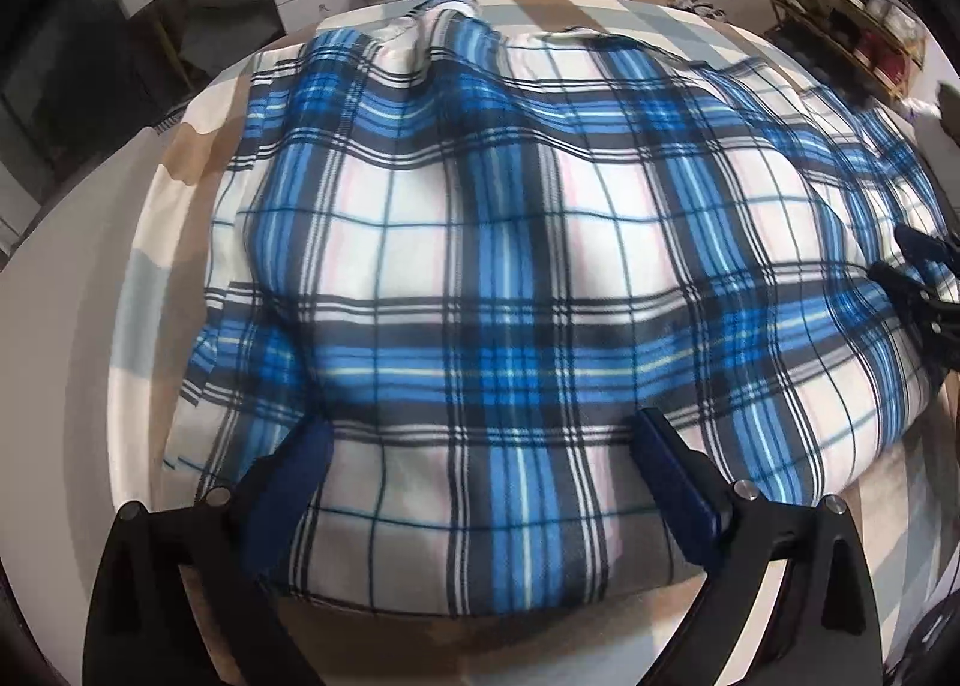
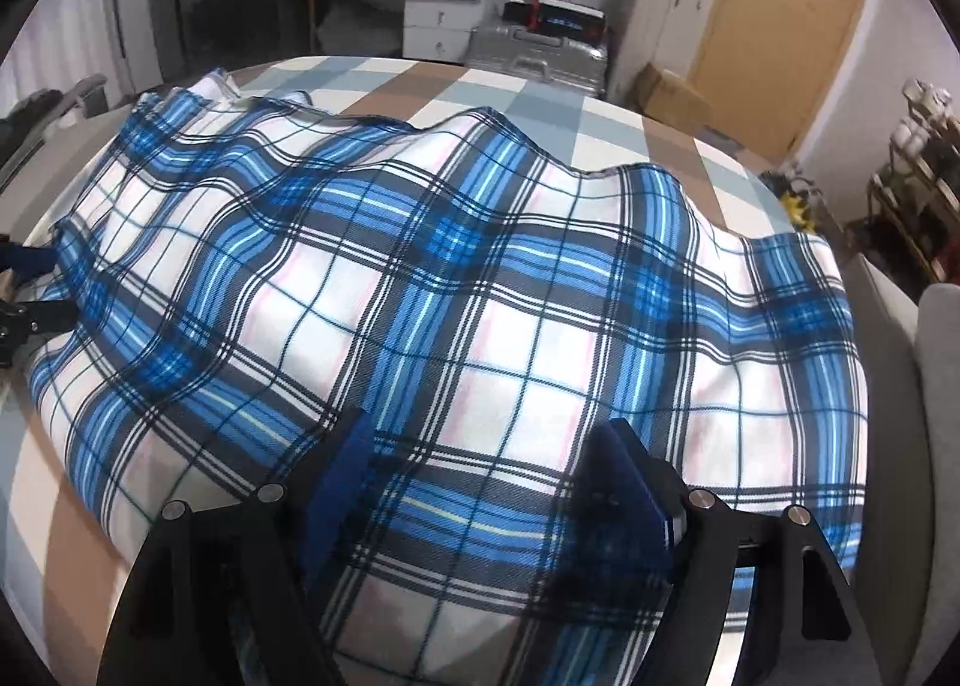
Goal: Fold large clothes
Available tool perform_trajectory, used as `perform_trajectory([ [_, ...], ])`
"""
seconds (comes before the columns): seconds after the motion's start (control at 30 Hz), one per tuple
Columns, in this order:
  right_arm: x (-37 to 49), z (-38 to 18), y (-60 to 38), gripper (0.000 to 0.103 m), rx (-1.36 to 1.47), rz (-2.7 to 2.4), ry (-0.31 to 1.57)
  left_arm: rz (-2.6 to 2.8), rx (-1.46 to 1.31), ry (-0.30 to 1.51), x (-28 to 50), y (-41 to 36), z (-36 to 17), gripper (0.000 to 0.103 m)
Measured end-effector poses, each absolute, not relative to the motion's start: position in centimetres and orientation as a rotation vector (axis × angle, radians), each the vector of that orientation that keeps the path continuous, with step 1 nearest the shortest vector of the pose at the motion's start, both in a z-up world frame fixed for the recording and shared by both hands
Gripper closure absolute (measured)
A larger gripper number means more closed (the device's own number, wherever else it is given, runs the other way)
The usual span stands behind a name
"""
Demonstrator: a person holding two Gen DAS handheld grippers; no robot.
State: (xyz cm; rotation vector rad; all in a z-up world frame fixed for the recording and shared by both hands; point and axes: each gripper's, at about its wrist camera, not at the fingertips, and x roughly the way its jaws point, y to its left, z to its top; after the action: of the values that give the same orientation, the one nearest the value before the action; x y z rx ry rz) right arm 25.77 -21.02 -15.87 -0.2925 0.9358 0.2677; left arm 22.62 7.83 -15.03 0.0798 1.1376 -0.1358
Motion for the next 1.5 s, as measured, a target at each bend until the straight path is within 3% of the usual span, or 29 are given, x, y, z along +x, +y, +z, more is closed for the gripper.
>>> perform_trajectory([
  [0.3, 20.7, -14.9, -25.1, 0.026, -0.292, 0.339, 0.976, -0.211, 0.098, 1.078, 15.5, 6.5, -14.8, 0.006],
  [0.53, 16.6, -11.4, -24.9, 0.025, -0.171, 0.348, 0.833, -0.048, -0.256, 1.074, 11.0, 13.8, -14.6, 0.006],
  [0.73, 15.8, -12.8, -19.6, 0.024, -0.196, 0.392, 0.870, -0.044, -0.357, 1.054, 11.9, 13.7, -15.2, 0.006],
  [1.0, 16.3, -14.5, -20.9, 0.019, -0.012, 0.393, 0.944, -0.050, -0.370, 1.011, 13.2, 12.8, -14.7, 0.003],
  [1.17, 16.0, -14.6, -19.9, 0.013, -0.089, 0.378, 0.942, -0.125, -0.318, 1.000, 13.9, 11.2, -14.7, 0.003],
  [1.3, 16.1, -14.5, -19.7, 0.012, -0.087, 0.377, 0.960, -0.189, -0.498, 0.944, 14.8, 12.6, -14.7, 0.007],
  [1.37, 16.7, -14.3, -20.0, 0.012, -0.054, 0.388, 0.991, -0.212, -0.607, 0.906, 15.0, 13.6, -14.6, 0.011],
  [1.5, 18.4, -11.5, -18.6, 0.022, -0.093, 0.396, 1.034, -0.301, -0.638, 0.816, 13.7, 13.6, -13.5, 0.011],
])
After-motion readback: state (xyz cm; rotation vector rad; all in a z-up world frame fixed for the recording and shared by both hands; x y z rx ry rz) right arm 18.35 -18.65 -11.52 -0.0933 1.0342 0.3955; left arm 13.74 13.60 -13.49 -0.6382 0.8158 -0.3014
